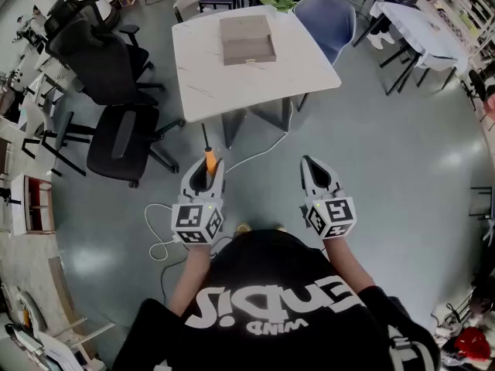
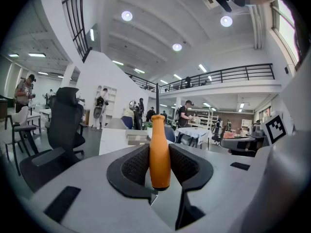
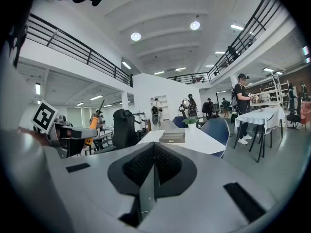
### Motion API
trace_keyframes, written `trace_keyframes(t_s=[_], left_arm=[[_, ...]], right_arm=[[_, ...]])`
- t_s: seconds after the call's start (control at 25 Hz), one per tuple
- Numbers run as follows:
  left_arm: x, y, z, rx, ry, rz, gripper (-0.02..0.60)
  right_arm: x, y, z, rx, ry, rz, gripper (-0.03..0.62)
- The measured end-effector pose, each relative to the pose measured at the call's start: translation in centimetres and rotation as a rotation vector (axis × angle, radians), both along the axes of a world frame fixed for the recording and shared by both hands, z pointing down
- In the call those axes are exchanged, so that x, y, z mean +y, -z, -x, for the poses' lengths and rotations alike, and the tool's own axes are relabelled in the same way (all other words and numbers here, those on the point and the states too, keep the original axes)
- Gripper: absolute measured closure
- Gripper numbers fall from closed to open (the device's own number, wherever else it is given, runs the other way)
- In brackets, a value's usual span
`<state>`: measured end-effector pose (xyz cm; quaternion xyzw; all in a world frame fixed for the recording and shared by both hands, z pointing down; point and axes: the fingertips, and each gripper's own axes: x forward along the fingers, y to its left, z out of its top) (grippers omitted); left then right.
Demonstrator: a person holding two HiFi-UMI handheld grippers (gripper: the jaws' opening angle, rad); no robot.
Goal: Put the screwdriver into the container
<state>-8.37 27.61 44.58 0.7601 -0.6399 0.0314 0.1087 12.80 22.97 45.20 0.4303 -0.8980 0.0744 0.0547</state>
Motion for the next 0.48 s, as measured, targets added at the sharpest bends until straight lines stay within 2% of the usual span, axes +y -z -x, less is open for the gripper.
trace_keyframes(t_s=[0.48], left_arm=[[-0.4, -0.3, 1.3, -0.006, -0.020, 0.002, 0.451]], right_arm=[[0.1, -0.3, 1.7, -0.035, 0.004, 0.017, 0.582]])
